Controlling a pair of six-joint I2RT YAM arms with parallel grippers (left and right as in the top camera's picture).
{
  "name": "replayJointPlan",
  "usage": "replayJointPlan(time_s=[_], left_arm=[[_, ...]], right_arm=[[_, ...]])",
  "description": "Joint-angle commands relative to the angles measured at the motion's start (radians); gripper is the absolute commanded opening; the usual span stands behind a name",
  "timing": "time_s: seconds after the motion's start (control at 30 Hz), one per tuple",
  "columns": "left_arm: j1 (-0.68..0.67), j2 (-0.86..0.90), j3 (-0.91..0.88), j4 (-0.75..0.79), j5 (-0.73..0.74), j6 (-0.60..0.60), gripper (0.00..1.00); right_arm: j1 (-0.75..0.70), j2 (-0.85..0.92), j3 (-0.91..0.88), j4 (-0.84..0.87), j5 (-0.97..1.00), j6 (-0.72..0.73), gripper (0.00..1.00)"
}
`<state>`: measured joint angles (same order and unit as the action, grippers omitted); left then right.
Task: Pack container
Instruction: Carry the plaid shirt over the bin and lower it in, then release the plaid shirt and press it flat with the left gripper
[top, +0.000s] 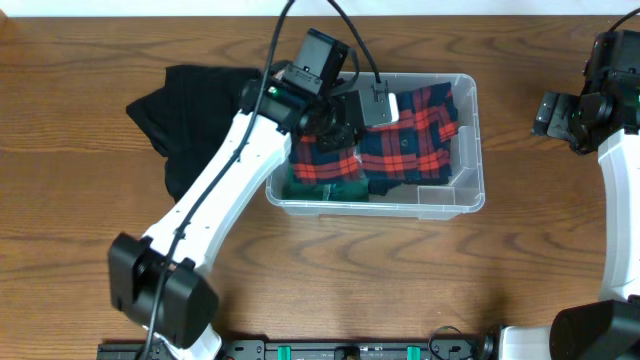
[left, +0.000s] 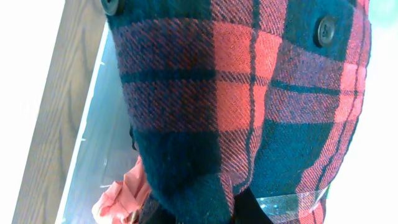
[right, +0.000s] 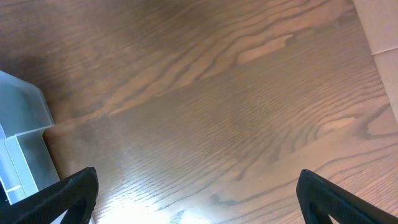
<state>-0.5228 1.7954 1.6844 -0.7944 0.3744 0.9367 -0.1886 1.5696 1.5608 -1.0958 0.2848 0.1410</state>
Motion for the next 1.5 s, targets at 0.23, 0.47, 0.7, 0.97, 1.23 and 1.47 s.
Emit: replayJointPlan(time_s=[0.23, 0.47, 0.7, 0.97, 1.23, 1.47], left_arm=[[-0.019, 0.043, 0.021, 0.01, 0.002, 0.005, 0.06], [-0.062, 0.048, 0.021, -0.013, 0.002, 0.005, 0.06], [-0.085, 0.097, 0.019, -0.031, -0.002, 0.004, 0.06], [-0.085, 0.167, 0.019, -0.031, -0.002, 0.004, 0.32], [-0.085, 0.145, 0.02, 0.033, -0.073, -0.018, 0.93], [-0.083, 0.058, 0.02, 0.152, -0.216, -0.122, 0.98]], right_arm=[[-0.006, -0.009, -0.005, 0.0, 0.011, 0.0, 0.99], [-0.006, -0.009, -0.005, 0.0, 0.011, 0.0, 0.99], [-0.006, -0.009, -0.005, 0.0, 0.011, 0.0, 0.99], [-0.006, -0.009, -0.005, 0.0, 0.011, 0.0, 0.99], [-0.006, -0.009, -0.005, 0.0, 0.01, 0.0, 0.99], [-0.006, -0.009, -0.005, 0.0, 0.011, 0.0, 0.99]])
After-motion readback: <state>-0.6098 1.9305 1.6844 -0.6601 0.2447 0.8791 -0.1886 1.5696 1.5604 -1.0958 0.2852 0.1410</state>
